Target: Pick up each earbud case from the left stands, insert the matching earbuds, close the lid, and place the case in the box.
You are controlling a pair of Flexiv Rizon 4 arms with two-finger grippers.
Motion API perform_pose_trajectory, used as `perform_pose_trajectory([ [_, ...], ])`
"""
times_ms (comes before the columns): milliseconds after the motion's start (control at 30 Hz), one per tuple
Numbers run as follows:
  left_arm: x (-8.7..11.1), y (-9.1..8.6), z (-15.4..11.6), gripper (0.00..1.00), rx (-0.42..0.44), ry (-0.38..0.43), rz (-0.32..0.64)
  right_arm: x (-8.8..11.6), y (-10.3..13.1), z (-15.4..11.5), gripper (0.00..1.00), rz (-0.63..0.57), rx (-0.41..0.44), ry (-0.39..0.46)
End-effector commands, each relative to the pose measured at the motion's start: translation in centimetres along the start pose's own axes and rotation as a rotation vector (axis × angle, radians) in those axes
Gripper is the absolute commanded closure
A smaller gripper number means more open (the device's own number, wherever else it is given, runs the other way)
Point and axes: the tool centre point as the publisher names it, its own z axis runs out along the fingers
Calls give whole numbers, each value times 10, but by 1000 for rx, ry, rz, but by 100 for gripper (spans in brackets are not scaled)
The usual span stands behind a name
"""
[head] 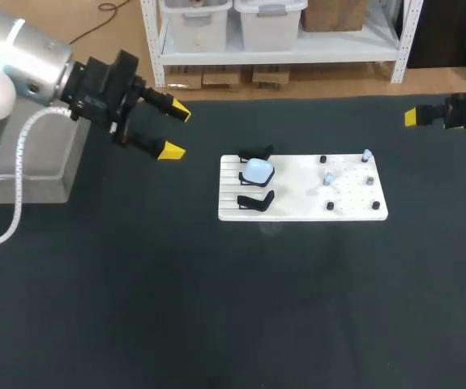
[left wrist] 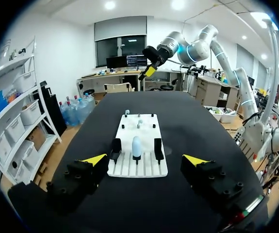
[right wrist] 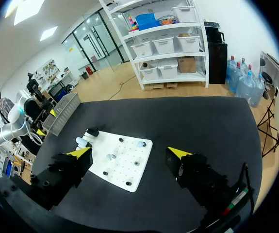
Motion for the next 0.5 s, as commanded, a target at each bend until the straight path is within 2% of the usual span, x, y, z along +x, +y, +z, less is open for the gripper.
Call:
perform_pose_trajectory([
  [33,4,12,12,0,94,-6,-6,0,0,0,0,0,0,1],
  [500,22,17,59,0,130,-3,-33,0,0,0,0,0,0,1],
])
